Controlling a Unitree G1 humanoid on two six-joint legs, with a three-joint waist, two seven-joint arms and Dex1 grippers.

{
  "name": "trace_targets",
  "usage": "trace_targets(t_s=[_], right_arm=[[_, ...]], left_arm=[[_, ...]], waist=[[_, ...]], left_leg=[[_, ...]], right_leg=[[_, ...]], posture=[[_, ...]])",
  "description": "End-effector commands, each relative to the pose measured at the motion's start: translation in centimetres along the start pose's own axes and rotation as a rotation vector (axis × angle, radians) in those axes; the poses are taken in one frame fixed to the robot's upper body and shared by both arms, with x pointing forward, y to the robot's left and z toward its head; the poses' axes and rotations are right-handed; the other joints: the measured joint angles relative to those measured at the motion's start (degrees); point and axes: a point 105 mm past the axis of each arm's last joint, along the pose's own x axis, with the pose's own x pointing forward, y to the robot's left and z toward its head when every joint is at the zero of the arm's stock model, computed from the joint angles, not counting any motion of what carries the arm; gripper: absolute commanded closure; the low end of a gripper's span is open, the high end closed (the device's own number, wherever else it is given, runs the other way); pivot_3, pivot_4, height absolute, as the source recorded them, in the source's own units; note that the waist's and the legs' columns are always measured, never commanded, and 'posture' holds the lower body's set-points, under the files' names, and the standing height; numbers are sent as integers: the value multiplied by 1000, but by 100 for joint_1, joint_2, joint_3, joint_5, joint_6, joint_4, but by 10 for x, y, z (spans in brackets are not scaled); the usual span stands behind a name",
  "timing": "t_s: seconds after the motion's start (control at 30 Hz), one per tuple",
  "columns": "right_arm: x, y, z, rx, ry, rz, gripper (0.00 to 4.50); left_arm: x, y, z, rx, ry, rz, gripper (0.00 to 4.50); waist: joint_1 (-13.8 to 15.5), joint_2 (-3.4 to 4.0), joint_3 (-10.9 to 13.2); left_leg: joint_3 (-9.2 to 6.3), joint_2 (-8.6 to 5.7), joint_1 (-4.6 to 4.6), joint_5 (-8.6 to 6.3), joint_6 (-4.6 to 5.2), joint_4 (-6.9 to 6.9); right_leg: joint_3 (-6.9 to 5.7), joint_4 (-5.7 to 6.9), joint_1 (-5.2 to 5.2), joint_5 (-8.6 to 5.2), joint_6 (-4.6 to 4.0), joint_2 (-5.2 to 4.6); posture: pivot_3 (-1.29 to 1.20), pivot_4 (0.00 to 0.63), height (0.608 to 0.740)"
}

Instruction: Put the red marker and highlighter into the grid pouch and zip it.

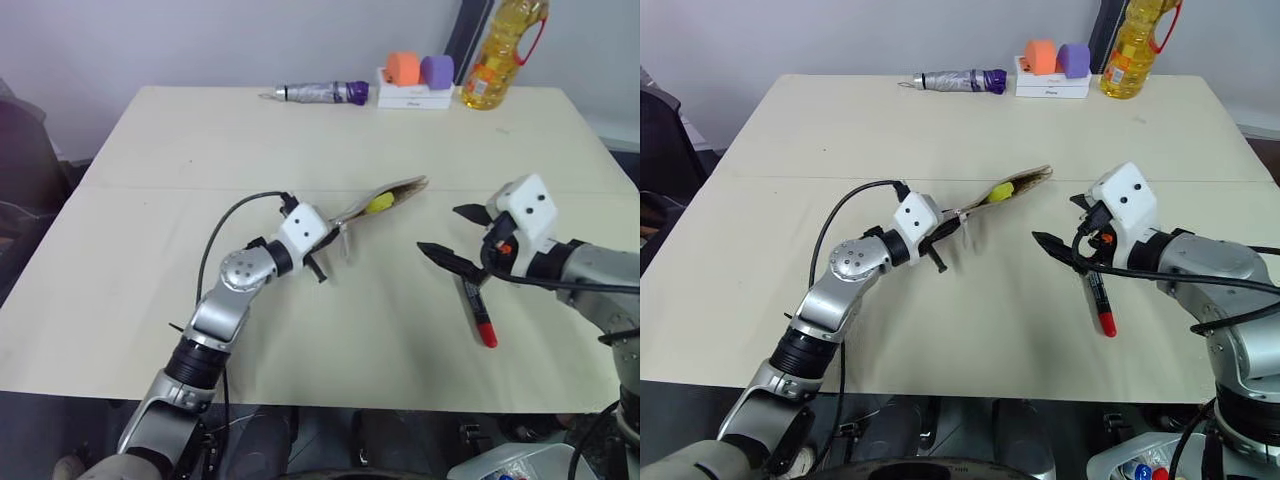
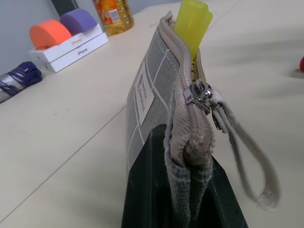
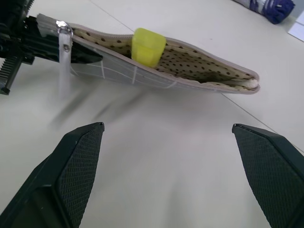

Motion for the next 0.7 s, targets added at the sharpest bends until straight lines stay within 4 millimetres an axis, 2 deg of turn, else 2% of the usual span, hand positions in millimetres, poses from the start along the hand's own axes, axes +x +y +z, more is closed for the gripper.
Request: trace_targets(t_s=[0.03,0.07,0.17,0.33,0.37,0.43,0.57,0.7], right_arm=[[7,7,18,-39,-72,18,18],[10,10,22,-33,-94,36,18],[20,22,38,26,-178,105,889],[41,31,44,34,-192,121,3585],[46,33,41,27,-179,121,3993],[51,33,35,9,-153,109,4422],[51,26,21,-26,-103,78,4422],[32,10,-2,-34,6,58,4422]], left_arm=[[-2,1,11,23,-45,0,4500],[-2,0,11,25,-47,-5,4500],[-4,-4,11,26,-52,-16,4500],[-5,-8,15,16,-72,-25,4500],[-6,-9,16,11,-78,-24,4500],[-7,-10,17,8,-82,-23,4500],[-9,-10,19,2,-90,-20,4500],[-11,-15,16,14,-79,-51,4500]], waist=[[-24,0,0],[-33,0,0],[-66,4,-2],[-39,3,-2],[-14,3,-2],[-32,3,-2],[-39,3,-2],[-12,3,-2]], left_leg=[[-1,1,0,0,0,-1],[-3,2,0,0,0,-2],[0,5,1,0,0,-4],[-1,3,0,0,0,-2],[0,2,0,0,0,-2],[-2,0,-7,0,0,0],[-2,1,-7,0,-1,-4],[-1,0,-9,0,0,-2]], right_leg=[[0,1,-1,0,0,1],[0,1,-2,0,0,2],[0,3,-6,0,0,5],[-1,5,-6,0,-1,2],[-1,5,-7,0,-1,1],[0,4,-10,0,0,0],[-1,7,-17,0,0,2],[-1,3,-14,0,0,0]], posture=[[0,150,740],[0,150,740],[0,150,740],[0,150,740],[0,150,740],[0,150,740],[0,150,740],[0,150,740]])
